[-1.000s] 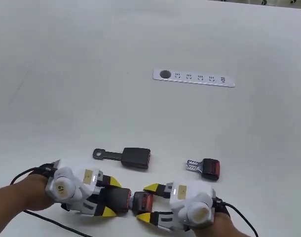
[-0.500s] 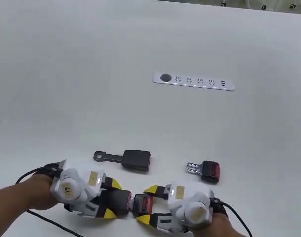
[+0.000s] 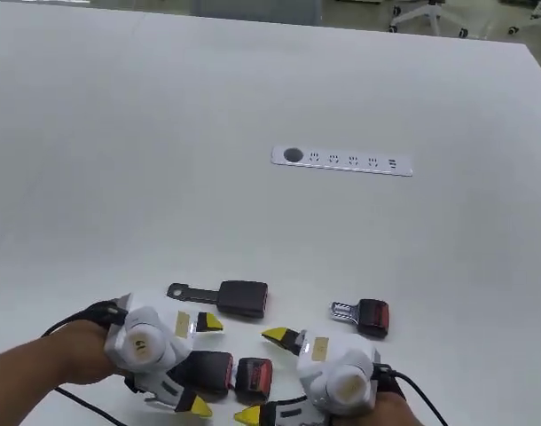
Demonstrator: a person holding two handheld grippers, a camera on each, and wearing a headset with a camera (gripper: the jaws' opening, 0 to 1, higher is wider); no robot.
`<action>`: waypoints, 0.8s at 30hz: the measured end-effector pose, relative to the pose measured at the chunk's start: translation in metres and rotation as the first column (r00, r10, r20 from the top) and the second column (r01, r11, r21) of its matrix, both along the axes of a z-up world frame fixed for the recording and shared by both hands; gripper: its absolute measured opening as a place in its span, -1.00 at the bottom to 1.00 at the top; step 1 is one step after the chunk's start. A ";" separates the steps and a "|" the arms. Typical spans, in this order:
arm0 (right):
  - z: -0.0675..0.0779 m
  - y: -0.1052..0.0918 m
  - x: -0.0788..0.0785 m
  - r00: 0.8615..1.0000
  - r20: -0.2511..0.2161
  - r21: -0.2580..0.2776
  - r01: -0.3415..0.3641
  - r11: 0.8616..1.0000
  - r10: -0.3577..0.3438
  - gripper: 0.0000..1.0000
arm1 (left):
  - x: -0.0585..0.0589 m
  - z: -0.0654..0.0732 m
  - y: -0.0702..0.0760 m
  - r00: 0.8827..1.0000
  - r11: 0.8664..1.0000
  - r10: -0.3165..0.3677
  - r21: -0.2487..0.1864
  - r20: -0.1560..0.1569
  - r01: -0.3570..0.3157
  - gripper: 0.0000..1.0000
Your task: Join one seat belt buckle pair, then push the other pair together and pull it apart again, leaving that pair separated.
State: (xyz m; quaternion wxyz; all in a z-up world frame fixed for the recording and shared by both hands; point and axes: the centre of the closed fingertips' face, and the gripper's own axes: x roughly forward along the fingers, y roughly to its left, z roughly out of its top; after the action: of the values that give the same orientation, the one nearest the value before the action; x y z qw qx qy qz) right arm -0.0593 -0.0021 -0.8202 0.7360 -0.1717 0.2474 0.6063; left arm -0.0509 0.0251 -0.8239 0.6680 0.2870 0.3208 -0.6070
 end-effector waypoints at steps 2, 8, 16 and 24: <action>0.003 -0.003 0.003 1.000 -0.003 -0.002 0.022 1.000 -0.022 0.56 | 0.004 0.005 0.001 1.000 1.000 0.016 -0.002 0.013 -0.016 0.52; 0.017 -0.020 0.008 0.998 0.028 -0.002 0.048 0.999 -0.048 0.56 | 0.016 0.021 -0.001 0.996 0.997 0.074 -0.028 0.049 -0.073 0.62; 0.042 -0.065 0.024 0.991 0.038 0.013 0.126 0.992 -0.126 0.61 | 0.031 0.039 -0.014 0.990 0.994 0.106 -0.036 0.096 -0.103 0.64; 0.057 -0.104 0.044 0.982 0.082 0.004 0.168 0.986 -0.168 0.62 | 0.050 0.056 -0.022 0.981 0.990 0.136 -0.043 0.134 -0.132 0.64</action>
State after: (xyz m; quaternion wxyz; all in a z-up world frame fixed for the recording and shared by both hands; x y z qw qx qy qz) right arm -0.0156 -0.1062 -0.7628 0.7939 -0.1758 0.2316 0.5340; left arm -0.0013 0.0032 -0.7679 0.7327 0.2942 0.2823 -0.5449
